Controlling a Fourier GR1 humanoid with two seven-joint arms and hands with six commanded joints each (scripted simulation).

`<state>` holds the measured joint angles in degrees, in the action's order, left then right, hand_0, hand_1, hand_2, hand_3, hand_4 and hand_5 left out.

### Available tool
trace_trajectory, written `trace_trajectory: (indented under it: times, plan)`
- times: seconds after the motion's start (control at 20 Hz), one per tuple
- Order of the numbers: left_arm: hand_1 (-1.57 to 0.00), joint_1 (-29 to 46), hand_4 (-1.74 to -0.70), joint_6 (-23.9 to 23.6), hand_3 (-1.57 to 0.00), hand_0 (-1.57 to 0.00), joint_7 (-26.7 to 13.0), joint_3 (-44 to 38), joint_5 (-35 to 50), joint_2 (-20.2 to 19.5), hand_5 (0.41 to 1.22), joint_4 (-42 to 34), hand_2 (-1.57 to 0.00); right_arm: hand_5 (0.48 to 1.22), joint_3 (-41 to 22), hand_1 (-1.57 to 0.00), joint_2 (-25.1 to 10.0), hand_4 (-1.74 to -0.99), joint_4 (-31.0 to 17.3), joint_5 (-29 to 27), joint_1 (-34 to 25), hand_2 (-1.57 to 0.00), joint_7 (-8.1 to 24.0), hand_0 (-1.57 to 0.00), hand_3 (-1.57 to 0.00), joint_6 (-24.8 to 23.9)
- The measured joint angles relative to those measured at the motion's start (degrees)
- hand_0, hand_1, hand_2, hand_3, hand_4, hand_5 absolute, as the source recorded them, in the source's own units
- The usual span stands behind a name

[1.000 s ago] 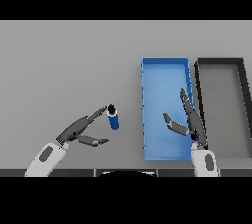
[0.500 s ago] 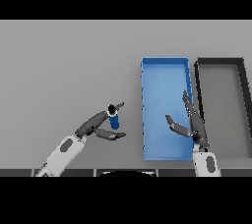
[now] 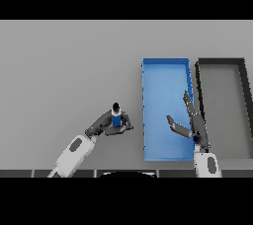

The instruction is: Pick up the blue pipe and place it into the blue bin.

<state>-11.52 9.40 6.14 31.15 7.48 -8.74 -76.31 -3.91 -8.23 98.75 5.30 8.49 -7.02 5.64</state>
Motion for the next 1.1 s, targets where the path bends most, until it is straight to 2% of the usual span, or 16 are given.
trace_trajectory:
  times: [0.2, 0.35, 0.5, 0.6, 0.7, 0.95, 1.0, 1.1]
  plan:
    - [-1.41, 1.5, -1.67, -2.3, -1.34, -1.38, 2.3, 1.8, -2.6, -0.7, 1.155, -2.1, -1.42, 0.619, -0.6, 0.0, 0.2, -1.252, 0.2, 0.6, 0.0, 0.0, 0.6, 0.0, 0.0, -0.1]
    - [-1.49, 0.6, -1.7, -2.9, -1.4, -1.47, 4.3, 1.8, -2.7, -0.2, 1.187, -3.5, -1.5, 0.623, 0.3, 0.0, -0.6, -1.244, -0.1, -0.1, -1.2, 0.0, 1.8, 0.0, 0.0, 0.0]
    - [-1.53, -0.1, -1.71, -2.8, -1.43, -1.52, 4.8, 2.2, -2.0, 0.2, 1.204, -7.3, -1.53, 0.629, -0.4, 0.0, -0.2, -1.239, 0.1, 0.8, -0.3, 0.0, 0.9, 0.0, 0.0, -0.1]
    - [-1.54, -1.7, -1.72, -2.0, -1.44, -1.54, 4.1, 2.3, -1.1, 0.2, 1.21, -10.2, -1.55, 0.631, 0.0, 0.0, -0.6, -1.221, -0.3, 1.3, -0.7, 0.0, 1.1, 0.0, 0.0, -0.5]
    - [-1.55, -3.1, -1.72, -1.5, -1.44, -1.55, 1.7, 2.5, -0.3, 0.2, 1.214, -12.2, -1.56, 0.635, -0.3, 0.0, -0.8, -1.217, -0.6, 1.6, 0.0, 0.0, -0.7, 0.0, 0.0, 0.0]
    - [-1.57, -4.5, -1.73, -0.5, -1.44, -1.56, -3.5, 3.1, 0.3, -0.4, 1.219, -15.1, -1.57, 0.631, -0.1, 0.0, -1.0, -1.189, 0.0, 1.4, 0.2, 0.0, -0.8, 0.0, 0.0, 0.1]
    - [-1.57, -4.7, -1.73, -0.3, -1.44, -1.57, -4.0, 3.0, 0.5, -0.6, 1.219, -15.8, -1.57, 0.629, -0.2, 0.0, -0.8, -1.186, -0.1, 1.7, 0.0, 0.0, -0.7, 0.0, 0.0, -0.3]
    - [-1.57, -4.9, -1.73, -0.3, -1.44, -1.57, -4.3, 3.4, 0.0, 0.1, 1.219, -15.2, -1.57, 0.629, -1.6, 0.0, 2.2, -1.177, 2.0, 3.7, 4.2, 0.0, -2.2, 0.0, 0.0, -3.0]
